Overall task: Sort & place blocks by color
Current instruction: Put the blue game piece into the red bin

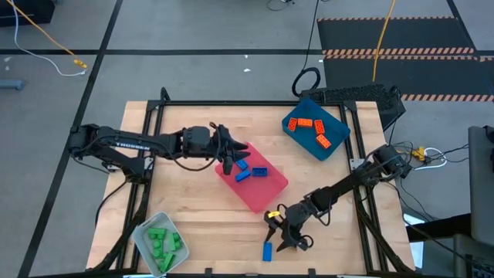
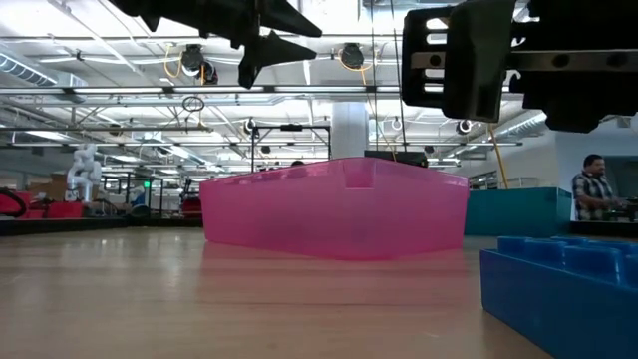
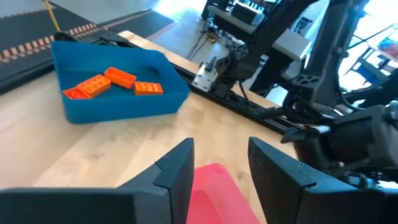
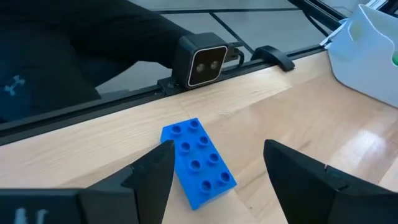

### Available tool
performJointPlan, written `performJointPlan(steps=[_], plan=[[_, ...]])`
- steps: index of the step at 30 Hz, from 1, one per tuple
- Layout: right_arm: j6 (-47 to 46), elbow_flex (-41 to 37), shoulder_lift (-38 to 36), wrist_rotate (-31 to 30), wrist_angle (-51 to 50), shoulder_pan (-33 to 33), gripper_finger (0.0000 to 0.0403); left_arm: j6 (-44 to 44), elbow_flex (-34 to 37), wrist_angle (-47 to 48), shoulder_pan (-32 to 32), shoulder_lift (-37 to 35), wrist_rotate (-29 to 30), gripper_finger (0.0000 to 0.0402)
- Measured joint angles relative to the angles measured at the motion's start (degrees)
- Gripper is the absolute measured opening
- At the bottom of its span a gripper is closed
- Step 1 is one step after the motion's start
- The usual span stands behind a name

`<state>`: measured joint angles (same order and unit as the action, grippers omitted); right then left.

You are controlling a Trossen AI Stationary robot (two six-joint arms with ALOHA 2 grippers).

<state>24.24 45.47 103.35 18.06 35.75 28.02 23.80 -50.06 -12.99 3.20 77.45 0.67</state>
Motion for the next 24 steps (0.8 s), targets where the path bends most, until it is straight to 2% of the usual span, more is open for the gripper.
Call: performJointPlan(steps=[9, 16, 24], plan=[[-0.8, 0.0, 0.0, 0.1, -4.9, 3.1, 0.024, 2.0, 0.0, -0.1, -3.9, 0.0, 5.2, 0.0152], [-1.4, 0.0, 0.3, -0.4, -5.8, 4.8, 0.024, 2.0, 0.0, -0.1, -5.6, 0.0, 7.0, 0.0152], [-3.9, 2.4, 5.1, -4.6, -4.0, 4.9, 0.024, 2.0, 0.0, -0.4, -7.6, 0.0, 8.5, 0.0152]])
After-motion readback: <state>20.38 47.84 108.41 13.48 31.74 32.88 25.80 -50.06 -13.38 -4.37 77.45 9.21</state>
